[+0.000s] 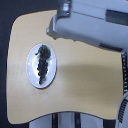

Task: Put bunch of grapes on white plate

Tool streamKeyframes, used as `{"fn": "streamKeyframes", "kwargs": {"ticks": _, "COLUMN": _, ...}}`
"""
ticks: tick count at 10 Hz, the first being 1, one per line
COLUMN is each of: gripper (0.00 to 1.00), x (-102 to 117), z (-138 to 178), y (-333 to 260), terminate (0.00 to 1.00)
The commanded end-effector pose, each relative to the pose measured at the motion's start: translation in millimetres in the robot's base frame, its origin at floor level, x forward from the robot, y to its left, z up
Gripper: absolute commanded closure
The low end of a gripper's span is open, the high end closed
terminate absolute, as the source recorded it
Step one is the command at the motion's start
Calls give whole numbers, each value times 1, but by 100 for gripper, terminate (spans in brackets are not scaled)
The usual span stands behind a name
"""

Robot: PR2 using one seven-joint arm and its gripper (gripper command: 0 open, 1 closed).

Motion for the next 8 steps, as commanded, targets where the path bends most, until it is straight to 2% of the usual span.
{"fn": "streamKeyframes", "kwargs": {"ticks": 1, "gripper": 0, "x": -6, "z": 42, "y": -152, "terminate": 0}}
{"fn": "streamKeyframes", "kwargs": {"ticks": 7, "gripper": 0, "x": -8, "z": 55, "y": -252, "terminate": 0}}
{"fn": "streamKeyframes", "kwargs": {"ticks": 8, "gripper": 0, "x": -13, "z": 51, "y": -260, "terminate": 100}}
